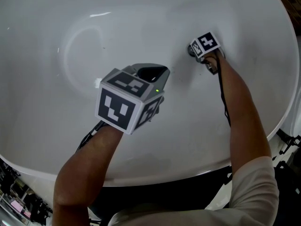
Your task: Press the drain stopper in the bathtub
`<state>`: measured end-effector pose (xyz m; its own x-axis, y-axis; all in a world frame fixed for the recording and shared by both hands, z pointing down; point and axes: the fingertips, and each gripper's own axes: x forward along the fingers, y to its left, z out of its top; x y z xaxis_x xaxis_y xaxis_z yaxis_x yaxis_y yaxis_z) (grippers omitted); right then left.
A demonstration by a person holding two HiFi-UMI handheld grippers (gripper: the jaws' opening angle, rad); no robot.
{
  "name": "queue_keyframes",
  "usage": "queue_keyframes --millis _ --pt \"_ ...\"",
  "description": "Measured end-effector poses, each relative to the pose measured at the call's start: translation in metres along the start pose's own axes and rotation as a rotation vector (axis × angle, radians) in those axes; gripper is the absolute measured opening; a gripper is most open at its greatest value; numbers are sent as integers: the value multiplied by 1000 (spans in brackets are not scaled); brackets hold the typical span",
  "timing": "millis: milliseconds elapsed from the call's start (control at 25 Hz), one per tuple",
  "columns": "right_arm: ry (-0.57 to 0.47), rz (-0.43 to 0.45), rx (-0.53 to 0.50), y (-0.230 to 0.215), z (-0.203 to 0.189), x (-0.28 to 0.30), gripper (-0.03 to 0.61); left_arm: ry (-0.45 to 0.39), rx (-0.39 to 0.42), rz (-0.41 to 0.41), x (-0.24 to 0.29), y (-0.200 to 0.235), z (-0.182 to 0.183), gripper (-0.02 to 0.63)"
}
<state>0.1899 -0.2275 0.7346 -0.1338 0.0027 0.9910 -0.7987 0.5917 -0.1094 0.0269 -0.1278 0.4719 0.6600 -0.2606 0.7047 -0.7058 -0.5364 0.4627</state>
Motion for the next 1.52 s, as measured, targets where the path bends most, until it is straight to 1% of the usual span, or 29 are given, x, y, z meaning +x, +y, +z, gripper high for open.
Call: queue_keyframes --millis 240,440,600,720,800,960,1240,1400,1520 --pt "45 -43 -4 -1 -3 7 17 -5 -10 5 -1 1 1 6" --pt "23 -30 25 -2 -2 9 17 -6 -7 -1 -1 -1 1 6" --pt "19 -46 -9 -1 -2 10 17 -5 -9 -1 -2 -1 0 6" --pt "11 -39 7 -1 -2 10 17 -1 -2 1 -1 -1 0 6" --pt "20 -31 8 -2 -3 10 17 1 -2 5 0 0 -1 6" --pt "54 -32 -39 1 -4 8 17 1 -7 13 0 3 -1 6" --pt "68 -33 -24 2 -7 8 12 -2 -10 12 -1 3 -1 6" --pt "72 -36 -30 3 -9 8 13 -1 -11 11 0 3 0 6" --pt "67 -48 -55 2 -8 8 17 -2 -15 8 1 2 0 6"
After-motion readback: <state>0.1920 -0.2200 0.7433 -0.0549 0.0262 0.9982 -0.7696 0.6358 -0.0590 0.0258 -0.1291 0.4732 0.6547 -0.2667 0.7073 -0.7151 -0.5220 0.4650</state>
